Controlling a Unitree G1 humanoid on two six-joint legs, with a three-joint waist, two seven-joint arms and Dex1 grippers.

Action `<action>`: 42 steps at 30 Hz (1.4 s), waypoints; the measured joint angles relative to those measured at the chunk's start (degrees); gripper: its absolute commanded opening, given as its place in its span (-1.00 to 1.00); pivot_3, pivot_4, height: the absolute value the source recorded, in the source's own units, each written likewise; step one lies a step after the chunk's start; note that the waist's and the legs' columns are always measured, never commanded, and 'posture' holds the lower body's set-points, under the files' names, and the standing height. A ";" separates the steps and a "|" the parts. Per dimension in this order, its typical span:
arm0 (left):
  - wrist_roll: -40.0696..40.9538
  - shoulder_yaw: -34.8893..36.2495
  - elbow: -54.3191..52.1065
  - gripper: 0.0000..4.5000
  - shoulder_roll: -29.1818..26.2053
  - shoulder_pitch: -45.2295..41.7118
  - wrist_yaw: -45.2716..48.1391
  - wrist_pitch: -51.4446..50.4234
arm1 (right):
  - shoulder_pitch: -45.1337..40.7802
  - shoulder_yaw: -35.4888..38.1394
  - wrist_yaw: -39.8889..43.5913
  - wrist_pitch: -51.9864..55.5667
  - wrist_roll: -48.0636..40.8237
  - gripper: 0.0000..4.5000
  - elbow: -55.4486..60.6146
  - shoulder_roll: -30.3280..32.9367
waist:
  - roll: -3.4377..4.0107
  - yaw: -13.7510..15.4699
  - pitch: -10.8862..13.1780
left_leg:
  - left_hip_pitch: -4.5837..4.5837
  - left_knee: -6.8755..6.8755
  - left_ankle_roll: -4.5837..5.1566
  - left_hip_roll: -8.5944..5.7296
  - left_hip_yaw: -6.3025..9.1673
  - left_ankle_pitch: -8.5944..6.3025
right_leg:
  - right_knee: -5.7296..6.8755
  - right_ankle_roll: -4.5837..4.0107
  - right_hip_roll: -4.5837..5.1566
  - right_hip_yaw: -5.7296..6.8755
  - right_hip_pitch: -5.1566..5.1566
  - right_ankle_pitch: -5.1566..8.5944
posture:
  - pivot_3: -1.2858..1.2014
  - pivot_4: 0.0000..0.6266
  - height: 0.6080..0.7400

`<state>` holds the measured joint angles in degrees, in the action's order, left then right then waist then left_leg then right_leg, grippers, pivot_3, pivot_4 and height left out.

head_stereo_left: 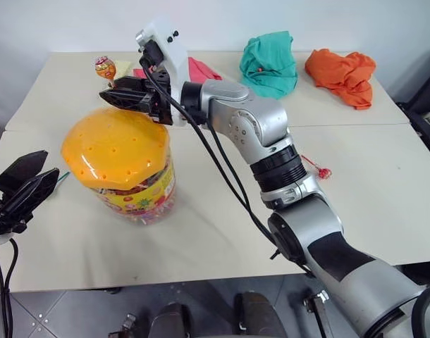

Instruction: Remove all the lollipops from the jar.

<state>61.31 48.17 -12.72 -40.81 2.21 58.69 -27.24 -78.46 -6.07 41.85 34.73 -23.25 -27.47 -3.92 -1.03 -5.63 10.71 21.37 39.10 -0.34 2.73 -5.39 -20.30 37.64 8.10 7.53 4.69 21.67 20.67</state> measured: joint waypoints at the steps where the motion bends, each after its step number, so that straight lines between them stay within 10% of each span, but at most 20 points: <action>1: 0.13 0.00 0.00 0.26 0.00 -0.37 -0.06 0.01 | 0.00 0.41 -0.01 -0.49 0.07 -0.99 -0.12 0.02 | 0.00 -0.01 0.00 | 0.00 0.00 0.00 0.00 0.00 0.00 | 0.00 0.00 0.01 -0.01 0.00 0.00 | 0.03 -0.52 1.00; 11: 2.40 -2.29 -2.72 0.26 -1.56 -3.91 0.22 -1.13 | 0.05 9.78 6.60 -13.46 -4.30 -0.99 0.91 4.84 | -0.01 0.23 0.01 | 0.02 0.00 0.01 0.01 0.10 -0.01 | -0.03 0.00 0.09 -0.08 -0.05 0.00 | 0.03 -0.52 1.00; 20: 3.47 -6.64 -3.95 0.26 -10.49 -6.08 9.24 -4.93 | 24.74 6.27 25.00 -5.73 1.18 -0.99 16.97 48.21 | -0.04 2.65 0.01 | 0.21 -0.05 0.24 -0.14 -0.13 -0.13 | -0.78 0.04 0.06 -0.23 -0.16 -0.01 | 0.03 -0.52 1.00; 26: 2.03 -9.85 -4.50 0.26 -13.66 -6.02 15.31 -5.34 | 47.27 4.59 29.36 -15.94 11.40 -0.99 16.84 65.67 | 0.19 2.67 0.15 | 0.11 -0.02 0.06 0.03 -0.67 -0.06 | -0.91 0.05 -0.12 -0.16 -0.11 0.02 | 0.03 -0.52 1.00; 34: -0.86 -11.19 -2.46 0.26 -14.29 -6.79 18.35 -5.07 | 57.05 6.31 25.23 -25.80 15.44 -0.99 8.59 66.00 | 0.33 2.61 0.24 | -0.18 0.09 0.18 0.04 -1.06 0.03 | -0.83 0.04 -0.02 -0.63 -0.11 0.02 | 0.03 -0.52 1.00; 42: -2.11 -9.70 -0.10 0.26 -15.48 -7.11 16.01 -6.03 | 59.02 10.01 26.68 -27.69 12.08 0.07 7.59 64.74 | 0.33 3.61 0.24 | -0.13 0.06 0.17 0.06 -0.98 0.02 | -0.82 0.05 0.02 -0.59 -0.08 0.02 | 0.03 -0.52 1.00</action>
<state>59.20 38.47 -12.82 -56.29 -4.90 74.70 -33.26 -19.44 3.94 68.53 7.04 -11.17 -19.88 60.81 -0.69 -2.02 10.95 21.24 39.16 -0.18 2.79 -6.37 -20.28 36.82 8.16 7.55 4.09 21.59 20.68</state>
